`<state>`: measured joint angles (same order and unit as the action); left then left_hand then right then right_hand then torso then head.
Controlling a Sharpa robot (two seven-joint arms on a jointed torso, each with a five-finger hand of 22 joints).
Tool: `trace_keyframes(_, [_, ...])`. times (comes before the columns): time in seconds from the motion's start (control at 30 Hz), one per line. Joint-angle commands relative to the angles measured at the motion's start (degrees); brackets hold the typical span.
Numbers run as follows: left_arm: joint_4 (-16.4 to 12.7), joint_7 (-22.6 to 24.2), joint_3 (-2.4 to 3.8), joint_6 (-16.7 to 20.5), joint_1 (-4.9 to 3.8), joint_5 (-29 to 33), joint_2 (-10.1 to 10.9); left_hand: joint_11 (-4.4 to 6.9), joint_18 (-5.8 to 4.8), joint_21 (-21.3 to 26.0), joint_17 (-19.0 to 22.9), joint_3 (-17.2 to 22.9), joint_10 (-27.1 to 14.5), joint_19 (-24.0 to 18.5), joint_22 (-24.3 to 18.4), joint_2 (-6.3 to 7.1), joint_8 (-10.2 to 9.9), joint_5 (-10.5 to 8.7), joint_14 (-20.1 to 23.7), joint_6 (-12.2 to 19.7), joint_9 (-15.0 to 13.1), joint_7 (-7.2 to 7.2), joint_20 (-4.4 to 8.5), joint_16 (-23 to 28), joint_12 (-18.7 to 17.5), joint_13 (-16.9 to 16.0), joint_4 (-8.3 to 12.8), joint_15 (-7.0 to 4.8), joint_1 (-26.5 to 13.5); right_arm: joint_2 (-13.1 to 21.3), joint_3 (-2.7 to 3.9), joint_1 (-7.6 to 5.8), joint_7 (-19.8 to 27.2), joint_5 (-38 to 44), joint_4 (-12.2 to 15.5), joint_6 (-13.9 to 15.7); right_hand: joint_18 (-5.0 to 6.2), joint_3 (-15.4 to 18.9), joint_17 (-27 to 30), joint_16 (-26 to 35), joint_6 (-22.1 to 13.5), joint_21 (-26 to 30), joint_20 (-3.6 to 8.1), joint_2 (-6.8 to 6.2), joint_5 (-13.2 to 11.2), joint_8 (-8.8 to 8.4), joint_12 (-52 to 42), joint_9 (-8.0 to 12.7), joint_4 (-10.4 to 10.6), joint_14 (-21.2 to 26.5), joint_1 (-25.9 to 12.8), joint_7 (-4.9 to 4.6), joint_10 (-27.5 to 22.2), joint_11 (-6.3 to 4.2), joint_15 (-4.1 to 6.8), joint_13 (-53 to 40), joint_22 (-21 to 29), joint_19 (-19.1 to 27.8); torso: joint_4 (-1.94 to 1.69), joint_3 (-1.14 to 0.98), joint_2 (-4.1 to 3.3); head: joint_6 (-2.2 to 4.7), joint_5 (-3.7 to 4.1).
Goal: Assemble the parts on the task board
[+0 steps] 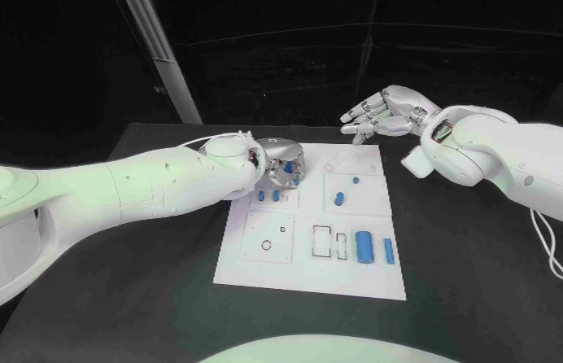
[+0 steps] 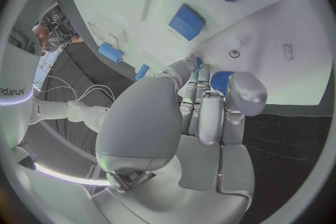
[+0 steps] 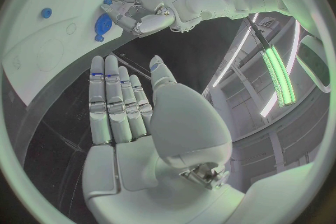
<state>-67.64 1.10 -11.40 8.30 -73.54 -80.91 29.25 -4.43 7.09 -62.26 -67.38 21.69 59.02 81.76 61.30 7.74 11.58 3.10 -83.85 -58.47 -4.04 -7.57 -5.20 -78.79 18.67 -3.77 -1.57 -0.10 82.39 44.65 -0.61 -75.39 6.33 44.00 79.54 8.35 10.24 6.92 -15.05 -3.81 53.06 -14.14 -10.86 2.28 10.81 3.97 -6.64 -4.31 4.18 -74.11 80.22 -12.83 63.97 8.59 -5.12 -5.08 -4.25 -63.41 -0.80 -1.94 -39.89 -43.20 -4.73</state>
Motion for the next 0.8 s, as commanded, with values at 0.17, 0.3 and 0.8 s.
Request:
trace_keyframes(0.17, [0.1, -1.2, -0.01, -1.3, -0.01, -0.8, -0.2, 0.20, -1.09, -1.6, 0.2, 1.5, 1.8, 0.6, 1.6, -0.55, -0.3, 0.01, -1.2, -1.3, 0.0, 0.12, 0.11, -0.4, -0.6, 0.0, 0.1, -0.51, -0.4, -0.1, 0.04, -0.10, 0.6, 0.0, 0.0, -0.4, 0.26, 0.3, 0.1, 0.2, -0.3, 0.4, -0.31, 0.15, 0.4, -0.18, -0.2, 0.0, 0.0, 0.6, -0.4, 0.05, -0.4, 0.13, 0.02, 0.1, 0.1, -0.1, 0.00, 0.02, 0.02, -0.07, -0.02])
trace_keyframes(0.3, [0.1, -1.5, 0.00, -1.1, -0.01, -1.2, -0.2, 0.45, -1.28, -2.6, 0.2, 2.5, 2.8, 0.9, 2.7, -0.91, -0.2, -0.04, -1.2, -2.1, -0.2, 0.27, 0.24, -0.5, -0.7, -0.1, 0.5, -0.68, -0.2, -0.1, 0.04, -0.10, 0.6, 0.0, 0.0, -0.4, 0.26, 0.3, 0.1, 0.2, -0.3, 0.4, -0.31, 0.15, 0.4, -0.18, -0.2, 0.0, 0.0, 0.6, -0.4, 0.05, -0.4, 0.13, 0.02, 0.1, 0.1, -0.1, -0.02, 0.02, 0.02, -0.03, -0.01])
trace_keyframes(0.8, [-1.4, -0.3, 0.10, 3.2, 0.02, -1.5, 0.8, 0.90, -1.66, -4.7, 0.1, 5.3, 5.8, 1.3, 5.1, -1.15, -0.5, -0.10, -1.5, -4.4, -0.4, 0.39, 0.64, -0.9, -2.1, -0.2, 1.8, -1.07, -0.7, -0.2, 0.04, -0.09, 0.8, 0.0, 0.0, -0.3, 0.26, 0.3, 0.1, 0.2, -0.3, 0.4, -0.31, 0.15, 0.4, -0.18, -0.2, 0.0, 0.0, 0.6, -0.4, 0.05, -0.4, 0.13, 0.02, 0.1, 0.1, -0.1, -0.05, 0.01, 0.04, 0.15, -0.03])
